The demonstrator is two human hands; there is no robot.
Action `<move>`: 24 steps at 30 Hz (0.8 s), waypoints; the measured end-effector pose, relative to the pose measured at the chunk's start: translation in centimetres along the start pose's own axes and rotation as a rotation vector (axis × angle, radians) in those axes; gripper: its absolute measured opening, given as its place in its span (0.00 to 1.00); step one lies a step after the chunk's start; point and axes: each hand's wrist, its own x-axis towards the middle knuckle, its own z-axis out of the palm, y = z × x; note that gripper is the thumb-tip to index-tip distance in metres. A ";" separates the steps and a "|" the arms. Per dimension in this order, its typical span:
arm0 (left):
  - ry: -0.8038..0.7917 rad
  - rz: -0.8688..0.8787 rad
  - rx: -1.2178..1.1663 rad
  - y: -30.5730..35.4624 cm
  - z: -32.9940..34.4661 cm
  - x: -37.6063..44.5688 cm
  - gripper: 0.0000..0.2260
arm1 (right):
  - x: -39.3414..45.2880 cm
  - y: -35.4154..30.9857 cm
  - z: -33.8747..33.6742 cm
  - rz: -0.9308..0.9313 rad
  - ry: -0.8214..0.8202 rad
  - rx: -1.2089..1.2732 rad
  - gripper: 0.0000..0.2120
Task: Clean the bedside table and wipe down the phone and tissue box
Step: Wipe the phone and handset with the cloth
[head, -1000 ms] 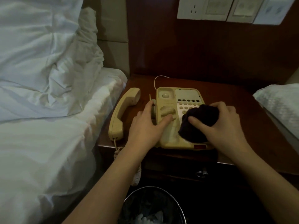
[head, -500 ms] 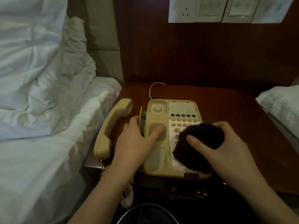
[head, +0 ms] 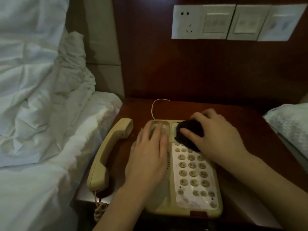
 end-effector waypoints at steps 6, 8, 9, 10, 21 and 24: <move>-0.038 -0.046 0.038 0.9 -0.2 -0.3 0.24 | -0.3 1.0 -1.5 -0.299 -0.304 -0.029 0.17; -0.074 -0.074 0.079 1.0 -0.2 -0.5 0.25 | 1.0 0.4 -1.2 -0.280 -0.293 0.031 0.13; -0.090 -0.094 0.102 1.0 -0.3 -0.6 0.25 | 1.7 0.0 -0.7 -0.284 -0.267 0.063 0.11; -0.101 -0.116 0.123 0.9 -0.3 -0.6 0.25 | 2.3 -0.5 -0.1 -0.294 -0.240 0.090 0.09; -0.180 -0.200 0.160 0.6 -0.7 -0.4 0.30 | 3.8 0.7 -2.0 -0.287 -0.333 -0.117 0.07; -0.203 -0.191 0.186 0.9 -1.0 -0.5 0.30 | 4.0 -1.2 0.4 -0.345 -0.246 0.036 0.07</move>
